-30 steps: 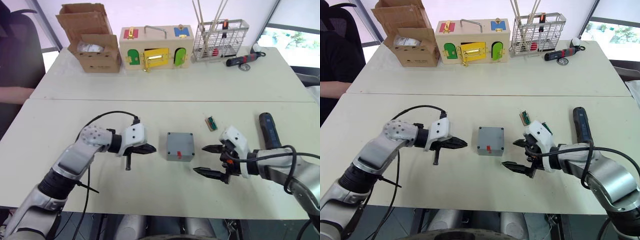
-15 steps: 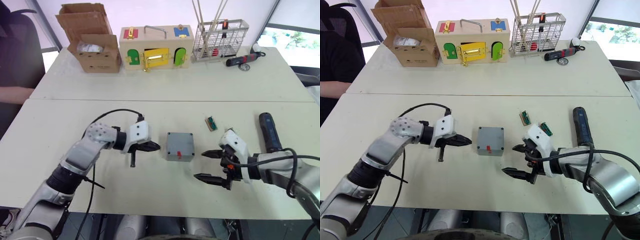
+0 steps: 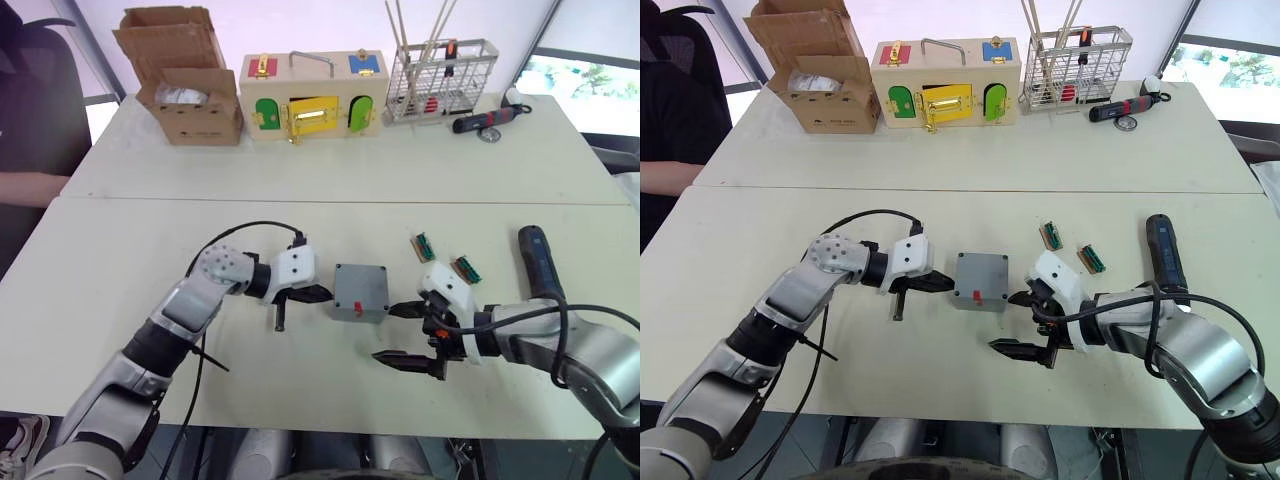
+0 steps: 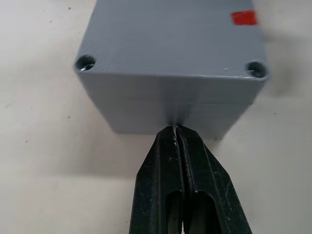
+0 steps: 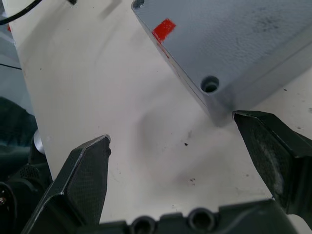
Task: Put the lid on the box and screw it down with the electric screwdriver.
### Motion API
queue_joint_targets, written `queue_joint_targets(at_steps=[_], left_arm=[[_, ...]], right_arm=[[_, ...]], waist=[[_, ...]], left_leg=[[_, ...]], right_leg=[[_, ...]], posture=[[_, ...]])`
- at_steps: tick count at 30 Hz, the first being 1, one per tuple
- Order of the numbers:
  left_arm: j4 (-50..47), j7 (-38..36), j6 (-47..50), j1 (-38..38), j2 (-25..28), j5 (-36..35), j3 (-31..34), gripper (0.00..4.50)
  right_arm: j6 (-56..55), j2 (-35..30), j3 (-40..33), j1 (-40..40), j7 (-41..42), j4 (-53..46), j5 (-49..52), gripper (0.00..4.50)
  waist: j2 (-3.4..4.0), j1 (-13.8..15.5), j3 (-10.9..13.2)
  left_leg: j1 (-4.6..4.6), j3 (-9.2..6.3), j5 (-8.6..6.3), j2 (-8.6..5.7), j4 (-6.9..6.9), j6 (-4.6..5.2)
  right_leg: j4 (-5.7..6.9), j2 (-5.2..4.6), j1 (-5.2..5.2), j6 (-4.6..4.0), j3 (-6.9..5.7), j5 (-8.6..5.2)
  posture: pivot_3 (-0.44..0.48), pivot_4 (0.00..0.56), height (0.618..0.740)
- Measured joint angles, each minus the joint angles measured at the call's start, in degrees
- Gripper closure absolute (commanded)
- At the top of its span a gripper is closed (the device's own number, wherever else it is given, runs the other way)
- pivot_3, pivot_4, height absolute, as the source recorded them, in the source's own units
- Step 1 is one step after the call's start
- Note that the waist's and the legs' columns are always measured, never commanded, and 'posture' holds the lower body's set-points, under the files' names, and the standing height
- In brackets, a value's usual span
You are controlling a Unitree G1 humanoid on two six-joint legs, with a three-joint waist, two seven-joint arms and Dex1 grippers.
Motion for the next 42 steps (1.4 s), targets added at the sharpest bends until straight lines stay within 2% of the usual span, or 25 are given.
queue_joint_targets(at_steps=[9, 14, 18, 23, 27, 33, 37, 42], left_arm=[[10.9, 1.1, -7.3, -6.2, -6.2, 1.5, 0.9, 4.5], [13.8, -0.3, -10.4, -6.7, -5.7, 2.9, 0.5, 4.5], [13.8, -1.3, -10.7, -6.6, -2.5, 3.3, 1.0, 4.5], [9.0, -2.7, -9.0, -4.1, 1.5, 3.1, 2.1, 4.5], [1.6, -5.1, -5.4, -0.4, 3.5, 2.0, 2.1, 4.5], [-3.9, -5.9, -1.1, 1.3, 4.2, 1.4, 2.1, 4.5], [-5.8, -5.8, 0.6, 1.5, 3.5, 1.1, 2.0, 4.5], [-5.7, -4.5, 3.1, 1.5, -1.3, -1.3, 2.2, 4.5]], right_arm=[[3.0, 3.0, 0.4, -0.3, -0.6, -1.1, 2.9, 0.04], [3.1, 0.6, -1.7, 0.0, -0.7, -2.2, 3.1, 0.04], [2.9, -4.1, -5.8, 0.5, 0.8, -2.1, 3.4, 0.04], [0.7, -9.3, -6.5, 3.4, 4.0, -1.8, 2.0, 0.04], [-4.1, -9.3, -3.1, 1.7, 5.1, 2.5, -2.8, 0.04], [-9.3, -8.2, 2.4, -3.3, 6.5, 7.8, -8.9, 0.04], [-11.3, -6.3, 4.3, -5.4, 6.9, 10.6, -11.3, 0.04], [-10.9, -4.0, 4.7, -5.6, 8.0, 9.7, -11.0, 0.04]], waist=[[-0.05, 0.0, 0.0], [-0.05, -0.1, 0.0], [-0.05, 0.0, 0.0], [-0.06, -0.1, 0.0], [-0.06, -0.2, 0.0], [-0.06, -0.1, 0.0], [-0.06, 0.0, 0.0], [-0.07, 0.0, 0.0]], left_leg=[[-0.01, -0.01, 0.01, -0.02, 0.02, -0.01], [-0.01, 0.0, 0.01, -0.02, 0.01, -0.02], [-0.01, -0.01, 0.01, -0.01, 0.01, -0.01], [-0.01, 0.0, 0.0, -0.01, 0.0, -0.01], [0.0, 0.01, 0.0, 0.0, 0.01, -0.01], [-0.01, 0.02, 0.01, -0.01, 0.03, -0.01], [-0.01, 0.01, 0.01, -0.01, 0.03, -0.02], [-0.02, 0.01, 0.01, -0.01, 0.05, -0.02]], right_leg=[[0.01, 0.0, -0.02, 0.0, -0.02, 0.0], [0.01, 0.0, -0.04, 0.0, -0.01, 0.0], [0.01, 0.0, -0.03, 0.0, -0.02, 0.0], [0.0, 0.0, -0.03, 0.0, 0.0, 0.0], [0.02, 0.01, -0.03, 0.0, 0.01, 0.0], [0.02, 0.0, -0.02, 0.0, 0.01, 0.0], [0.02, 0.0, -0.03, 0.0, 0.0, 0.0], [0.02, 0.0, -0.02, 0.0, 0.0, 0.0]], posture=[[0.0, 0.15, 0.74], [0.0, 0.15, 0.74], [0.0, 0.15, 0.74], [0.0, 0.15, 0.74], [0.0, 0.15, 0.74], [0.0, 0.15, 0.74], [0.0, 0.15, 0.74], [0.0, 0.15, 0.74]])
